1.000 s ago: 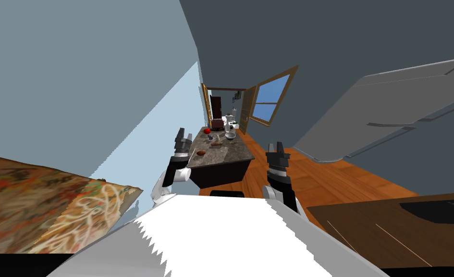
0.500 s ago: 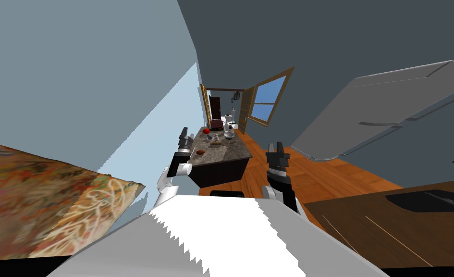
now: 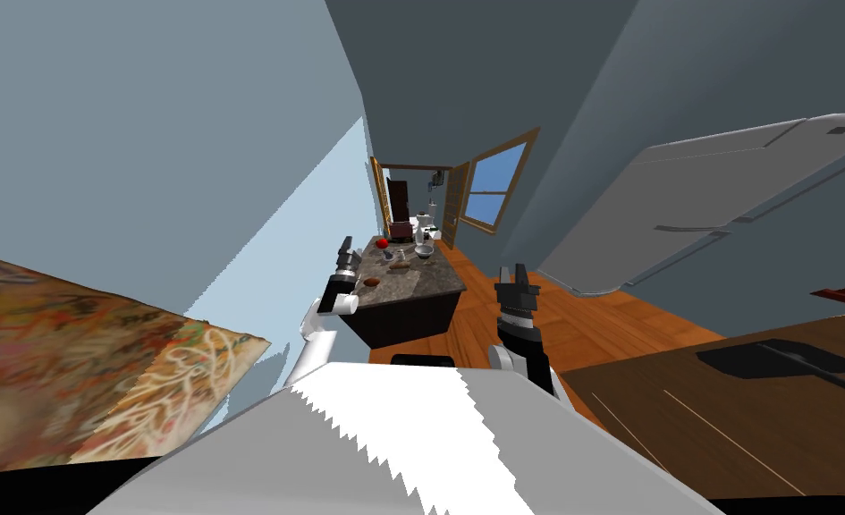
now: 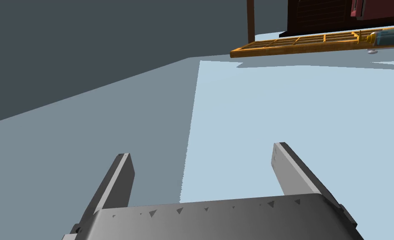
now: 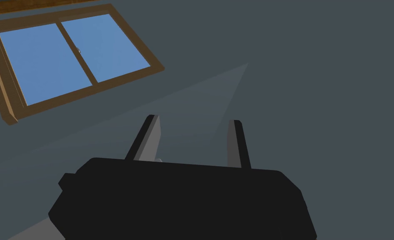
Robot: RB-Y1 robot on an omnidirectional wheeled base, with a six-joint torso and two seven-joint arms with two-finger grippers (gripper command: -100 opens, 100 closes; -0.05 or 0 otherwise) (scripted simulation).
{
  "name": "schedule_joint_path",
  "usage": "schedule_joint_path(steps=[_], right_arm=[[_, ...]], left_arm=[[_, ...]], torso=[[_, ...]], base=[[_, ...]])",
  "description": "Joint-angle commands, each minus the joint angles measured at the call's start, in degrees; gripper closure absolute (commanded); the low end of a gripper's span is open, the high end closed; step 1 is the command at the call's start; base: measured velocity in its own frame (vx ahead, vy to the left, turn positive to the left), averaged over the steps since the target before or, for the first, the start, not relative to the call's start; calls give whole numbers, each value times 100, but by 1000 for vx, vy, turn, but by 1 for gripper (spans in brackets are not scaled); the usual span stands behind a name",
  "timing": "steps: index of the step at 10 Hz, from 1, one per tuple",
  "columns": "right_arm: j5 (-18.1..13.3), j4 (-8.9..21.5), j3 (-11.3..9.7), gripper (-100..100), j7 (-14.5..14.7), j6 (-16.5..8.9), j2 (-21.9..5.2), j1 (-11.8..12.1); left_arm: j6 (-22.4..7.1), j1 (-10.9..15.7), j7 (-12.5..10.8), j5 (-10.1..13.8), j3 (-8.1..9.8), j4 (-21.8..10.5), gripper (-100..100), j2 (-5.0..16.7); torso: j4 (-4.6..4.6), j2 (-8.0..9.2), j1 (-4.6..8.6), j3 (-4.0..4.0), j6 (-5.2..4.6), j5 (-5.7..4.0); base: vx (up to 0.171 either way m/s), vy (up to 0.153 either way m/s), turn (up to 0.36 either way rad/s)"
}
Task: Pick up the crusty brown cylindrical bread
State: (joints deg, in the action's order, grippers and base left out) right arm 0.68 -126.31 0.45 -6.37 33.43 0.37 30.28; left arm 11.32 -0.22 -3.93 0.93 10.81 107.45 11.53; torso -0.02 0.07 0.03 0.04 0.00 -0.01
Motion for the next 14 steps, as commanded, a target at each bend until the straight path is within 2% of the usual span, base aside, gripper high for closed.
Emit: schedule_joint_path(steps=[1,2,3,4,5,6,7,8,9,10,11,12,13,14], right_arm=[[0,0,0,0,0,0,0,0],[0,0,0,0,0,0,0,0],[0,0,0,0,0,0,0,0],[0,0,0,0,0,0,0,0],[0,0,0,0,0,0,0,0],[0,0,0,0,0,0,0,1],[0,0,0,0,0,0,0,0],[0,0,0,0,0,0,0,0],[0,0,0,0,0,0,0,0],[0,0,0,0,0,0,0,0],[0,0,0,0,0,0,0,0],[0,0,0,0,0,0,0,0],[0,0,0,0,0,0,0,0],[0,0,0,0,0,0,0,0]], left_arm=[[-180,107,-33,1,33,-148,-100,-14],[-389,373,-100,30,130,-413,-100,19],[-444,393,-100,30,130,-475,-100,19],[-650,634,-159,61,223,-703,-100,50],[-716,682,-159,61,223,-812,-100,50],[-950,937,-208,94,311,-1014,-100,80],[-994,975,-208,94,311,-1158,-100,80],[-1243,1197,-246,130,394,-1301,-100,110],[-1277,1268,-246,130,394,-1506,-100,110],[-1448,1535,-272,168,470,-1775,-100,141],[-1566,1563,-272,168,470,-1872,-100,141],[-1743,1812,-286,209,540,-2098,-100,172],[-1857,1856,-286,209,540,-2236,-100,172],[-2038,2088,-289,252,602,-2430,-100,204]], torso=[[0,0,0,0,0,0],[0,-3,0,-1,1,0],[0,2,2,1,0,0],[-2,11,3,6,2,-1],[-2,6,3,4,0,-1],[0,-3,-1,-1,2,0],[1,-6,-1,-3,1,0],[1,-5,0,-3,2,0],[-1,4,2,2,1,0],[-3,16,2,9,2,0],[-2,4,0,3,2,-1],[1,-3,0,-1,2,0],[0,0,2,0,2,0],[-1,7,-1,4,3,0]], base=[[-17,-11,-30],[-39,-18,-39],[-65,-18,-13],[-41,-18,-38],[-8,-7,-22],[-8,-8,-26],[-14,-12,-35],[-50,-16,-17],[-84,-19,8],[-26,-11,-25],[-8,-8,-25],[-30,-15,-31],[-53,-8,24],[-28,-13,-31]])
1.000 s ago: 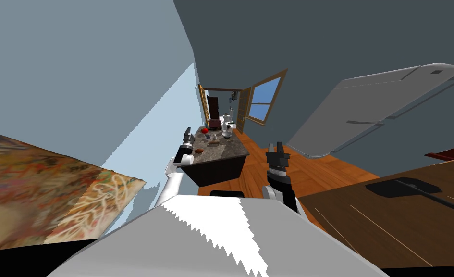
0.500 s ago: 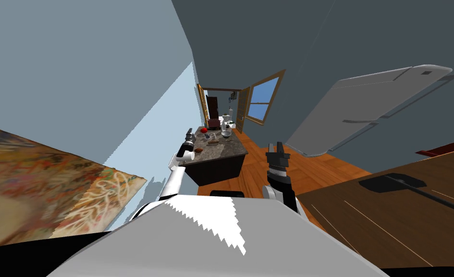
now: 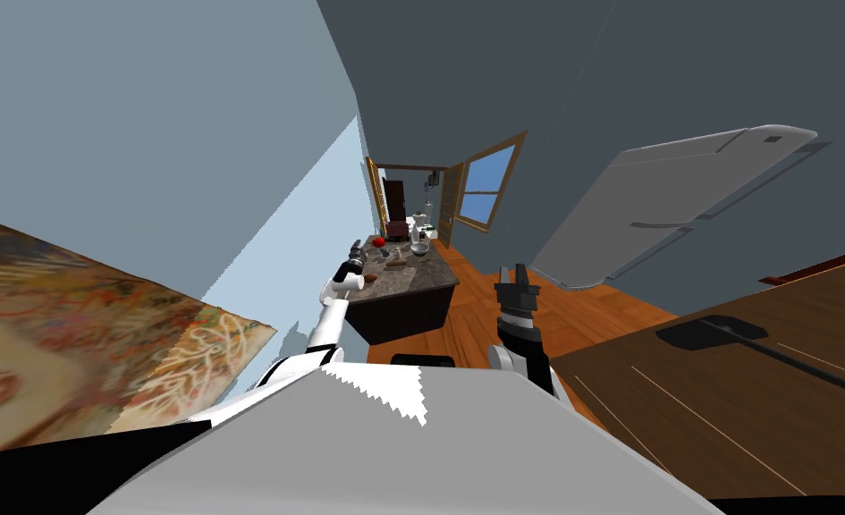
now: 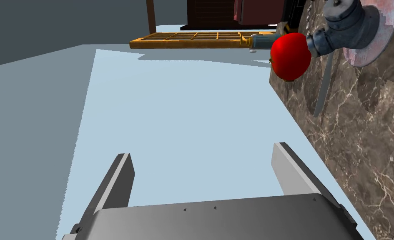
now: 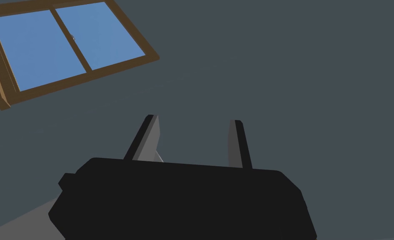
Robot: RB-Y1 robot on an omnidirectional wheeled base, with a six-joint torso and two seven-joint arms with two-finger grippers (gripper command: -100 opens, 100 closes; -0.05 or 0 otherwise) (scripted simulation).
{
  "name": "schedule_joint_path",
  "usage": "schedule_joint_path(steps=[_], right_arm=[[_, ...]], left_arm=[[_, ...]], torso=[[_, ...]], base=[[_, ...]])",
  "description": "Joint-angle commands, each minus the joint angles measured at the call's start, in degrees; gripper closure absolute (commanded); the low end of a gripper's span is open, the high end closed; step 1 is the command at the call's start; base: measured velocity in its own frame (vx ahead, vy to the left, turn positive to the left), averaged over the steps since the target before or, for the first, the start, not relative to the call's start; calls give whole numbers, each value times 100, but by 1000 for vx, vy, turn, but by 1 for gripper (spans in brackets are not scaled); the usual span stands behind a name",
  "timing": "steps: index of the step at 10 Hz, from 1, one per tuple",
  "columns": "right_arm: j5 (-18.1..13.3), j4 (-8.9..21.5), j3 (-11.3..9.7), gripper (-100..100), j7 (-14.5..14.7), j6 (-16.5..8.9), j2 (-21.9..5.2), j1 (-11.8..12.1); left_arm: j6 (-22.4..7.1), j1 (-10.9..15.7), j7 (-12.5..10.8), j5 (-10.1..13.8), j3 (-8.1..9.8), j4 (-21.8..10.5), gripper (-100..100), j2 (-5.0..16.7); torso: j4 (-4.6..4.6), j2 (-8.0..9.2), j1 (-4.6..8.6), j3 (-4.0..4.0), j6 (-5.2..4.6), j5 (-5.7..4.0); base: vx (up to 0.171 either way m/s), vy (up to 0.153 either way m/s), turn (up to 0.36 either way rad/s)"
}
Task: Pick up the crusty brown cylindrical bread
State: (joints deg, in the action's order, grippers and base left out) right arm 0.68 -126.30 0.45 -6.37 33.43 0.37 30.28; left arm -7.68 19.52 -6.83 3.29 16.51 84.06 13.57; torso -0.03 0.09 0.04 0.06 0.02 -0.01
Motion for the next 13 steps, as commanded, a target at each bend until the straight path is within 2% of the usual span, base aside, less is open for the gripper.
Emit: schedule_joint_path(steps=[1,2,3,4,6,7,9,10,11,12,13], right_arm=[[0,0,0,0,0,0,0,0],[0,0,0,0,0,0,0,0],[0,0,0,0,0,0,0,0],[0,0,0,0,0,0,0,0],[0,0,0,0,0,0,0,0],[0,0,0,0,0,0,0,1],[0,0,0,0,0,0,0,0],[0,0,0,0,0,0,0,1],[0,0,0,0,0,0,0,1],[0,0,0,0,0,0,0,1],[0,0,0,0,0,0,0,1]], left_arm=[[-251,172,0,15,32,-263,-100,1],[-430,406,10,60,87,-463,-100,34],[-545,460,10,60,87,-630,-100,34],[-734,656,32,106,135,-786,-100,67],[-837,744,32,106,135,-994,-100,67],[-1126,980,64,153,175,-1134,-100,101],[-1126,1022,64,153,175,-1356,-100,101],[-1401,1295,107,201,208,-1592,-100,135],[-1411,1295,107,201,208,-1712,-100,135],[-1670,1533,159,250,234,-1872,-100,169],[-1690,1559,159,250,234,-2012,-100,169]], torso=[[0,0,0,0,0,0],[2,-6,-1,-4,1,1],[2,-7,-1,-4,0,0],[2,-4,-3,-3,3,1],[1,-1,-1,-1,1,0],[2,-6,-3,-4,3,1],[2,-7,-3,-4,2,1],[3,-7,-5,-5,3,2],[2,-10,-1,-6,1,0],[3,-11,0,-7,3,1],[4,-17,5,-10,1,-1]], base=[[-9,-9,-28],[-14,-8,-19],[-20,-7,-6],[-40,-10,4],[-15,-5,-4],[-7,-4,-8],[-11,-3,0],[-4,-10,-10],[3,-14,-13],[22,-24,-12],[22,-25,-9]])
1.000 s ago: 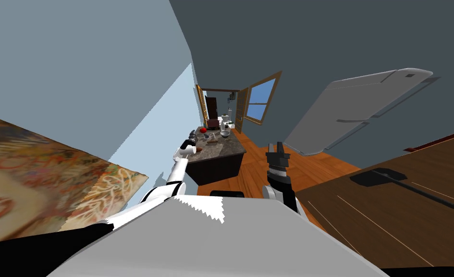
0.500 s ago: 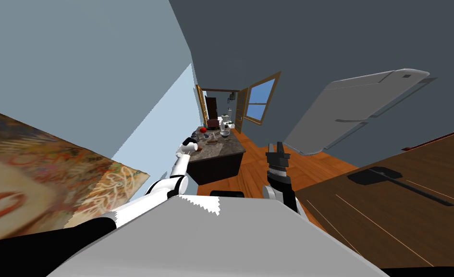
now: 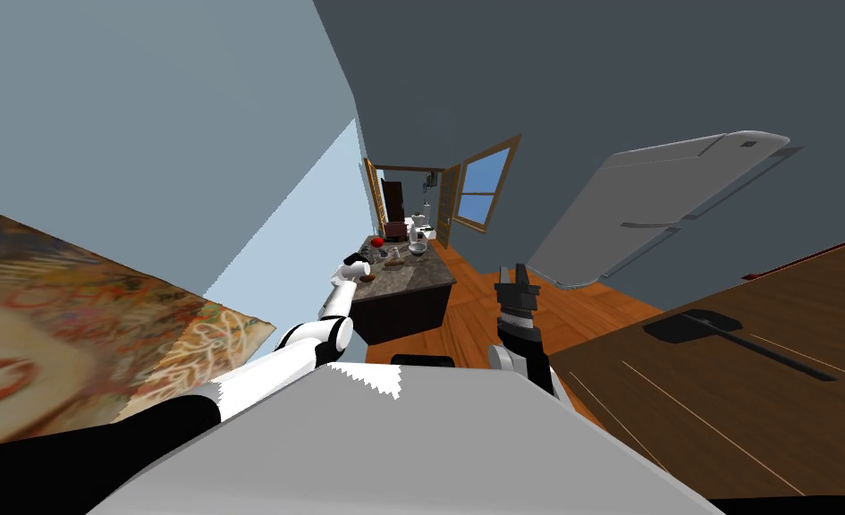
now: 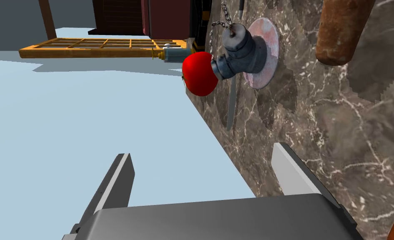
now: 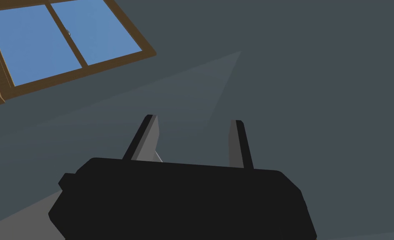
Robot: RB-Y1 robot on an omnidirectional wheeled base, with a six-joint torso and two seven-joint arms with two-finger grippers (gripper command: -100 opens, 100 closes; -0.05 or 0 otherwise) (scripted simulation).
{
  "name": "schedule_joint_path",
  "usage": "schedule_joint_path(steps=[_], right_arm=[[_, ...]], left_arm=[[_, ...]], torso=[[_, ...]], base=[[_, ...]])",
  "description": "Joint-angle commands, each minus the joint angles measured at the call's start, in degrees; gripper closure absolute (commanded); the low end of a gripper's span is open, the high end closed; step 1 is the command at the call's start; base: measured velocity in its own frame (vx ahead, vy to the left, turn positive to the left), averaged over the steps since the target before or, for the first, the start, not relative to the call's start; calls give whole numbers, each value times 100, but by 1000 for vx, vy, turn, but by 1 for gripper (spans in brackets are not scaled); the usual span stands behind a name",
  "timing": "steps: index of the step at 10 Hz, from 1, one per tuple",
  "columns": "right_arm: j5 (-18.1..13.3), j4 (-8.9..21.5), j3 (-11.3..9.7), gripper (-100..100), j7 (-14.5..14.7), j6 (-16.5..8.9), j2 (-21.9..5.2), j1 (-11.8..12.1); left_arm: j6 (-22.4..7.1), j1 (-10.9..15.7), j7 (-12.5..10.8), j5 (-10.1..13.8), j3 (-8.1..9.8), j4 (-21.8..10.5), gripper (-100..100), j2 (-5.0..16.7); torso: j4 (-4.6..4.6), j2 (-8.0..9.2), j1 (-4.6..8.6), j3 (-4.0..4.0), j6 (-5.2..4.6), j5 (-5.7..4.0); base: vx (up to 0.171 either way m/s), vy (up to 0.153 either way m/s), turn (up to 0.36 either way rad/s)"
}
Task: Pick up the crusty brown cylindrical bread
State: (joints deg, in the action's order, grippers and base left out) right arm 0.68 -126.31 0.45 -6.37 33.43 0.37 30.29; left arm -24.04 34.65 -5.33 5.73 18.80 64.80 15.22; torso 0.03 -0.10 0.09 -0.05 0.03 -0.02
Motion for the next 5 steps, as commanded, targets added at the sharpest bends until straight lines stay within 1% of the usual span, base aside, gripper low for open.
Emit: schedule_joint_path(steps=[1,2,3,4,5], right_arm=[[0,0,0,0,0,0,0,0],[0,0,0,0,0,0,0,0],[0,0,0,0,0,0,0,0],[0,0,0,0,0,0,0,0],[0,0,0,0,0,0,0,0]], left_arm=[[-286,286,69,55,25,-286,-100,38],[-327,299,69,55,25,-482,-100,38],[-524,540,136,103,39,-684,-100,71],[-593,540,136,103,39,-818,-100,71],[-767,767,208,151,47,-1061,-100,103]], torso=[[0,0,0,0,0,0],[0,-5,1,-2,-1,-1],[1,-5,-1,-3,1,0],[0,-5,0,-2,0,-1],[1,-2,-3,-2,1,1]], base=[[35,-26,-13],[32,-21,-9],[29,-24,-15],[26,-18,-6],[42,-26,-9]])
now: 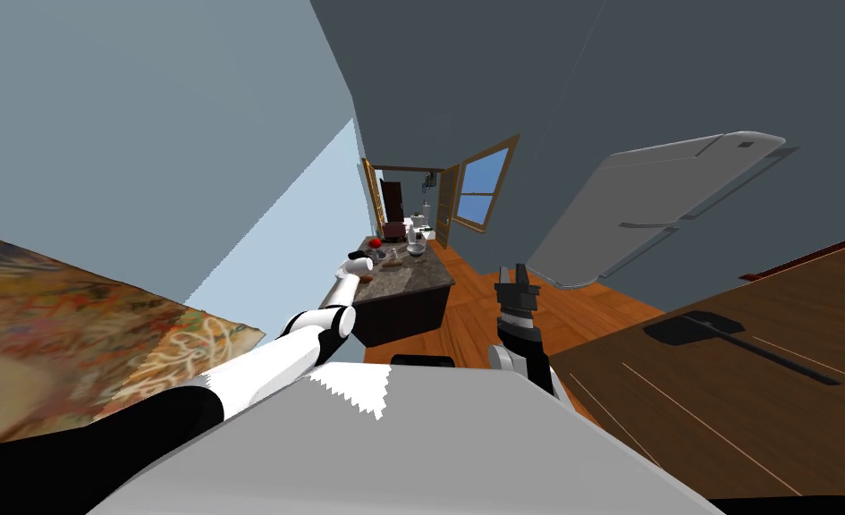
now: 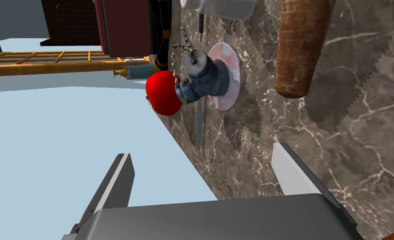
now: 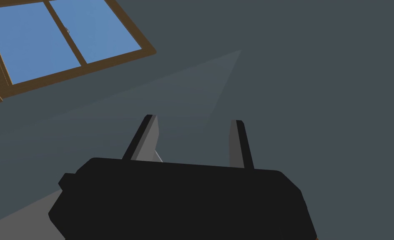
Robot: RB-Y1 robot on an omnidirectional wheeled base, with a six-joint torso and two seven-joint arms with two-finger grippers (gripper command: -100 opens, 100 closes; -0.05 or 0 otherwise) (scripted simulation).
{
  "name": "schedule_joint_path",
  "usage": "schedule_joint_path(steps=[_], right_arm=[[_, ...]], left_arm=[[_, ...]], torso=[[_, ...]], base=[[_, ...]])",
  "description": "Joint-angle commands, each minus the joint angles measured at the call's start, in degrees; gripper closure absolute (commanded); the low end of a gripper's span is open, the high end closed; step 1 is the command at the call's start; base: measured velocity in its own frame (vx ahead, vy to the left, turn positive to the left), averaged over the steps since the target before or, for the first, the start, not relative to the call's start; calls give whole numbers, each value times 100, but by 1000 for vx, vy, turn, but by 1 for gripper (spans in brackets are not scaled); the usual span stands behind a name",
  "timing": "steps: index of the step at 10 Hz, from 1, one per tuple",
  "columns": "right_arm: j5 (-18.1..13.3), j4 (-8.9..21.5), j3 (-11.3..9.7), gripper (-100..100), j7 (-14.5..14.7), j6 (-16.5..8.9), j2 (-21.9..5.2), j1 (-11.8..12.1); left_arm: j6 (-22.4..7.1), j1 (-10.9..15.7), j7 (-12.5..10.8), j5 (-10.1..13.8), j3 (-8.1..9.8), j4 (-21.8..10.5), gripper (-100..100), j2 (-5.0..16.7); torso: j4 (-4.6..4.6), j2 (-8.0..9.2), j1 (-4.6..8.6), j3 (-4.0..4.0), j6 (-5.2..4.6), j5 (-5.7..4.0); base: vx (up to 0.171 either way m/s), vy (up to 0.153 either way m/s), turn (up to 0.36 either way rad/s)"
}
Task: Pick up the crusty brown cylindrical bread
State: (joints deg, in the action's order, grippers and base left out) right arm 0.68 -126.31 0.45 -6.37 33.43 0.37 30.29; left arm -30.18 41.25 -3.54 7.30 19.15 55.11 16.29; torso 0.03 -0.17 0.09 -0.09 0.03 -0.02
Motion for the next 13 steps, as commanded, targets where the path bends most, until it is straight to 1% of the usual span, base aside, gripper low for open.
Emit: schedule_joint_path(steps=[1,2,3,4,6,7,8,9,10,11,12,13], right_arm=[[0,0,0,0,0,0,0,0],[0,0,0,0,0,0,0,0],[0,0,0,0,0,0,0,0],[0,0,0,0,0,0,0,0],[0,0,0,0,0,0,0,0],[0,0,0,0,0,0,0,0],[0,0,0,0,0,0,0,0],[0,0,0,0,0,0,0,0],[0,0,0,0,0,0,0,0],[0,0,0,0,0,0,0,0],[0,0,0,0,0,0,0,0],[0,0,0,0,0,0,0,0]], left_arm=[[-234,108,28,-7,12,-175,-100,-4],[-427,321,105,39,15,-410,-100,27],[-479,321,105,39,15,-489,-100,27],[-712,519,184,84,13,-673,-100,57],[-712,519,184,84,13,-789,-100,57],[-931,701,265,126,8,-1033,-100,85],[-1088,866,347,166,-1,-1211,-100,111],[-1135,866,347,166,-1,-1338,-100,111],[-1323,1011,428,203,-13,-1514,-100,134],[-1323,1011,428,203,-13,-1584,-100,134],[-1493,1137,506,238,-28,-1810,-100,154],[-1646,1243,581,268,-44,-1969,-100,170]], torso=[[0,0,0,0,0,0],[1,0,-3,-1,1,1],[1,-3,-2,-2,0,1],[2,-1,-3,-2,2,1],[2,-3,-2,-3,1,1],[0,7,-8,2,2,2],[0,3,-6,1,1,2],[2,-11,-4,-6,1,1],[4,-11,-3,-7,2,1],[3,-9,2,-6,1,0],[3,-5,-2,-4,2,1],[3,-9,-6,-6,2,2]], base=[[43,-16,-4],[50,-18,-9],[44,-19,-9],[57,-26,-7],[32,-12,-3],[36,-11,-8],[86,-16,-11],[73,-21,-6],[63,-32,-4],[51,-18,-3],[69,-7,-7],[93,-10,-9]])
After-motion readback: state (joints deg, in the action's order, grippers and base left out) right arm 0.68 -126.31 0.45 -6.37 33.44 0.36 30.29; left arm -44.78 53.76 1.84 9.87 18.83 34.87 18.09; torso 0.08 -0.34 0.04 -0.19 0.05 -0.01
